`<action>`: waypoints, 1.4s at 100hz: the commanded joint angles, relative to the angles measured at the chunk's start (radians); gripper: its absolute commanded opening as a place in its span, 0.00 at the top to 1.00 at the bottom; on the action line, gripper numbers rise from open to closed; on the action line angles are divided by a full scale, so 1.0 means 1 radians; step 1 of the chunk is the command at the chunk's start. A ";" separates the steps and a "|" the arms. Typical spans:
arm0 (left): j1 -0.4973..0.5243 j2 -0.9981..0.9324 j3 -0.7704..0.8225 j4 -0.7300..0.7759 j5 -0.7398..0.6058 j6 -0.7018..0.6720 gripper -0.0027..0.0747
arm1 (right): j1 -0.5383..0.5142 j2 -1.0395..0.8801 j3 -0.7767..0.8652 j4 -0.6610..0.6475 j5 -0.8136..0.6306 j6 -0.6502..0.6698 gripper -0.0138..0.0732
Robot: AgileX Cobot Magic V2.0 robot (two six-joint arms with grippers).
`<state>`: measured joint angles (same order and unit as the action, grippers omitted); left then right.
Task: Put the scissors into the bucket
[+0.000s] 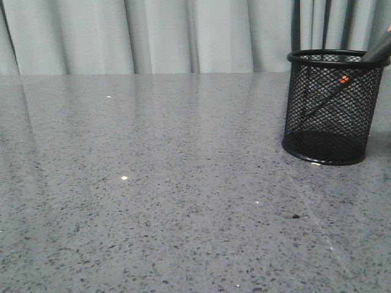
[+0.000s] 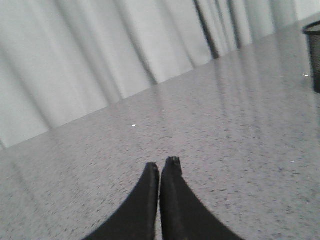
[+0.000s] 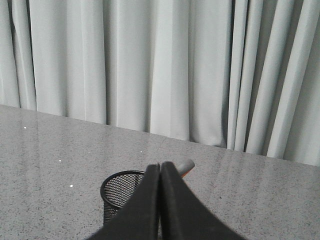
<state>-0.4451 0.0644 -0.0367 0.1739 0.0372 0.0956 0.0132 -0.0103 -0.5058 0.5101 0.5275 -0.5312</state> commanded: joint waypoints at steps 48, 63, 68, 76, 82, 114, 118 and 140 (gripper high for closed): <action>0.327 -0.085 0.077 -0.135 0.229 -0.085 0.99 | -0.004 0.015 -0.019 0.015 -0.068 -0.007 0.89; 0.332 -0.094 0.077 -0.150 0.252 -0.085 0.99 | -0.004 0.015 -0.019 0.015 -0.064 -0.007 0.89; 0.332 -0.094 0.077 -0.150 0.252 -0.085 0.99 | -0.004 0.015 -0.019 0.015 -0.062 -0.007 0.89; 0.332 -0.094 0.077 -0.150 0.252 -0.085 0.99 | -0.004 0.015 -0.019 0.015 -0.060 -0.007 0.89; 0.332 -0.094 0.077 -0.150 0.250 -0.085 0.99 | -0.004 0.015 -0.019 0.015 -0.060 -0.007 0.89; 0.332 -0.094 0.077 -0.150 0.250 -0.085 0.99 | -0.004 0.015 -0.019 0.015 -0.060 -0.007 0.89; 0.332 -0.094 0.077 -0.150 0.250 -0.085 0.99 | -0.004 0.015 -0.019 0.015 -0.060 -0.007 0.89; 0.332 -0.094 0.077 -0.150 0.250 -0.085 0.99 | -0.004 0.015 -0.019 0.015 -0.060 -0.007 0.89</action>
<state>-0.1152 -0.0023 0.0000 0.0371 0.3327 0.0214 0.0132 -0.0103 -0.5058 0.5119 0.5354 -0.5312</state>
